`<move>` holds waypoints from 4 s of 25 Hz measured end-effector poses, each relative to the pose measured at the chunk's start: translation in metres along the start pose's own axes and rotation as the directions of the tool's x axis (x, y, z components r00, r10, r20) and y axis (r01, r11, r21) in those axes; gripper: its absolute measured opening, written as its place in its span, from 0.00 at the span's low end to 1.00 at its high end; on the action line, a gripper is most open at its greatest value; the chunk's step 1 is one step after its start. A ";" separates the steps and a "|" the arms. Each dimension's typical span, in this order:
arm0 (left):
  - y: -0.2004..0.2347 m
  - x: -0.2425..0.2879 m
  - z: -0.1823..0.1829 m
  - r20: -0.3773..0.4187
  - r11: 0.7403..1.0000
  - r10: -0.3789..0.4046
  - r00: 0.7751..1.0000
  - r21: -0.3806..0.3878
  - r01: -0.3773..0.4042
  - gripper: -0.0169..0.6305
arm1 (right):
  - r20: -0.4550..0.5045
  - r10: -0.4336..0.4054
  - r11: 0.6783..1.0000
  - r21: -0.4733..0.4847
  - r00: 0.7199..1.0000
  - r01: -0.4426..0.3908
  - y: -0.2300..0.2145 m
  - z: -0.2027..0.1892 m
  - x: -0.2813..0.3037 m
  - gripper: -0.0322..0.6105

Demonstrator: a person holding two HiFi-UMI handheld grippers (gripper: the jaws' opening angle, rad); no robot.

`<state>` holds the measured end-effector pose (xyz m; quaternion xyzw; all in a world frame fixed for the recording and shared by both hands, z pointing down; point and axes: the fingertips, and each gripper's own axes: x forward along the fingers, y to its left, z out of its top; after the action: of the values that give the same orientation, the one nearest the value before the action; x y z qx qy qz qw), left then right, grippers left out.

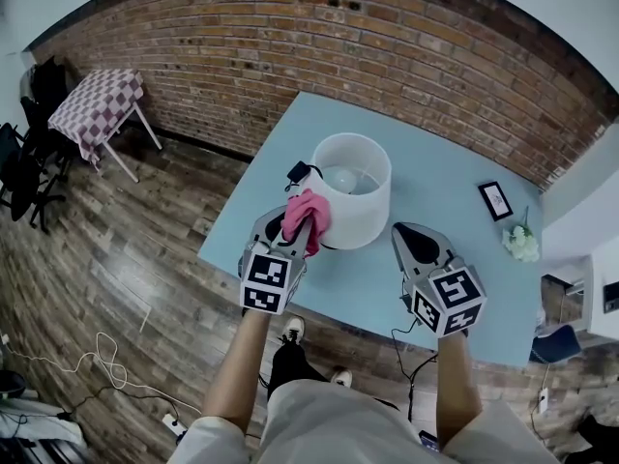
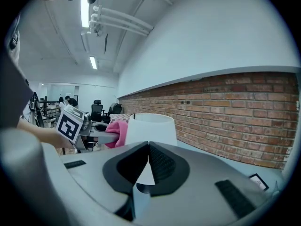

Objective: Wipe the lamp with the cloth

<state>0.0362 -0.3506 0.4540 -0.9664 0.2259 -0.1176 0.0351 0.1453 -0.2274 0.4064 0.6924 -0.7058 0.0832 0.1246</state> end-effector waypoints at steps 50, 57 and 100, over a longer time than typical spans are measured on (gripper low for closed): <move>-0.047 -0.003 0.046 0.042 0.973 -0.013 0.999 0.233 0.003 0.24 | -0.012 -0.032 0.999 0.008 0.999 0.032 -0.007 -0.032 -0.082 0.09; -0.063 0.000 0.011 -0.029 0.973 -0.051 0.998 0.226 0.056 0.24 | -0.020 -0.026 1.000 0.015 0.999 0.026 -0.006 -0.038 -0.081 0.09; -0.093 0.011 0.081 0.034 0.874 -0.010 0.999 0.485 -0.008 0.24 | 0.049 -0.059 0.997 0.053 0.997 0.056 -0.027 -0.028 -0.124 0.09</move>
<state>0.1056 -0.2713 0.3894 -0.9289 0.1878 -0.1531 0.2801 0.1748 -0.1012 0.3951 0.7173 -0.6861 0.0803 0.0911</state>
